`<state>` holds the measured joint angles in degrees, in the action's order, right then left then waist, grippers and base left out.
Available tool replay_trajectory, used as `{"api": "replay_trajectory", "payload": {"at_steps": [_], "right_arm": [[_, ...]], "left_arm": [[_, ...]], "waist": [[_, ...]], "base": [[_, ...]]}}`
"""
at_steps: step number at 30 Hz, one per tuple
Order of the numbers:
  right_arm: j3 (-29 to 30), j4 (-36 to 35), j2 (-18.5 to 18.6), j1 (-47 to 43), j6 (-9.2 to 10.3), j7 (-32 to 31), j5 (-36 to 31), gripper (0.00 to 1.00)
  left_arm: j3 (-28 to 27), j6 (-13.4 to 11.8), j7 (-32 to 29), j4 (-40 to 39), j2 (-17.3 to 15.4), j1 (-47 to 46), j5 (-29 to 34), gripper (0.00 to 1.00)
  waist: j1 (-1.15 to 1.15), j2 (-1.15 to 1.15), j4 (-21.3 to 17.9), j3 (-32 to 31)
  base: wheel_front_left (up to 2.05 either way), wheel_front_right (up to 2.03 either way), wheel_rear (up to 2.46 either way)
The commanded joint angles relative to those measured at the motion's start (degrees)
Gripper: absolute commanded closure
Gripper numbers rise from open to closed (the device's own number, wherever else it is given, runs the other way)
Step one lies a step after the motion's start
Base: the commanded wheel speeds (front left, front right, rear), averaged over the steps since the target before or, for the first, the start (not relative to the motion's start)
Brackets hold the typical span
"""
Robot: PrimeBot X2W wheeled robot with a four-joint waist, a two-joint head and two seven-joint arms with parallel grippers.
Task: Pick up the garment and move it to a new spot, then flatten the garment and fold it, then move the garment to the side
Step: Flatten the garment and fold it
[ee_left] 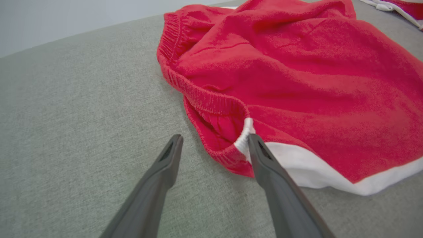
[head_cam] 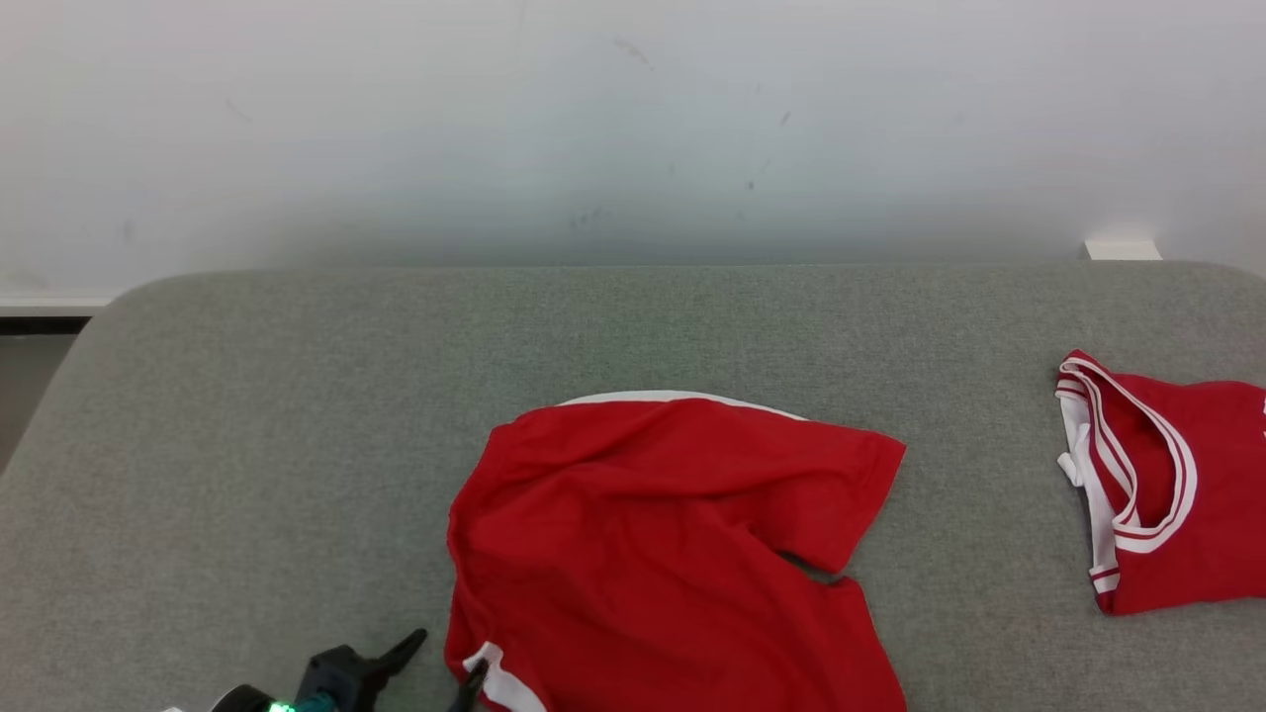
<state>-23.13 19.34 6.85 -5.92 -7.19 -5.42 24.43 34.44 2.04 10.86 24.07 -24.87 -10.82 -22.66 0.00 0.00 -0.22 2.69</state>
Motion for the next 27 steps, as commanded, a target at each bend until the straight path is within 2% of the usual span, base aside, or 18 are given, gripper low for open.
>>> {"api": "replay_trajectory", "payload": {"at_steps": [1, 9, 16, 17, 18, 19, 20, 23, 27], "right_arm": [[-2.1, 1.3, -0.8, -0.9, -0.51, -1.9, 0.7, 0.00], [-2.1, 0.7, 0.6, -1.3, -0.49, -2.6, 1.8, 0.00], [-5.6, 2.1, 0.6, -1.0, -0.51, -7.4, 3.0, 0.00], [-6.7, 2.2, 0.4, -0.6, -0.58, -8.3, 3.4, 0.00], [-6.7, 2.2, 0.4, -0.6, -0.58, -8.3, 3.4, 0.00], [-7.7, 2.1, 0.4, 0.2, -0.63, -8.6, 3.8, 0.56], [-8.4, 1.4, 0.1, 1.8, -0.64, -8.2, 6.1, 1.00], [-7.4, 0.2, 0.6, 3.3, -0.59, -6.4, 8.8, 1.00], [-2.5, -4.6, 2.6, 5.5, -0.33, -3.6, 16.7, 1.00]], "left_arm": [[0.5, 0.4, -0.2, 0.2, -0.6, -0.5, 0.6, 0.00], [2.5, 1.9, -2.6, -2.6, -1.7, -0.7, 0.7, 0.00], [4.2, 3.0, -5.3, -1.3, -1.2, -1.0, -0.6, 0.01], [4.3, 3.2, -5.7, -0.8, -1.0, -1.1, -1.1, 0.36], [4.3, 3.2, -5.7, -0.8, -1.0, -1.1, -1.1, 0.36], [4.3, 3.3, -5.8, -0.5, -0.8, -1.2, -1.5, 0.56], [4.5, 3.6, -6.4, 0.5, -0.5, -1.3, -2.4, 1.00], [4.4, 3.9, -6.9, 1.1, -0.4, -1.6, -3.6, 1.00], [0.9, 4.6, -8.0, -1.0, 0.5, -0.8, -11.2, 1.00]], "waist": [[0.00, 0.00, -0.1, -0.1], [0.00, 0.00, -0.5, -0.6], [0.00, 0.00, -0.7, -0.7], [0.00, 0.00, -0.9, -0.7], [0.00, 0.00, -0.9, -0.7], [0.00, 0.00, -1.0, -0.7], [0.00, 0.00, -1.2, -0.9], [0.00, 0.00, -1.4, -1.2], [0.00, 0.00, -1.9, -1.8]], "base": [[0.00, 0.00, 0.00], [0.00, 0.00, 0.00], [0.00, 0.00, 0.00], [0.00, 0.00, 0.00], [0.00, 0.00, 0.00], [0.00, 0.00, 0.00], [0.00, 0.00, 0.00], [0.00, 0.00, 0.00], [0.00, 0.00, 0.00]]}}
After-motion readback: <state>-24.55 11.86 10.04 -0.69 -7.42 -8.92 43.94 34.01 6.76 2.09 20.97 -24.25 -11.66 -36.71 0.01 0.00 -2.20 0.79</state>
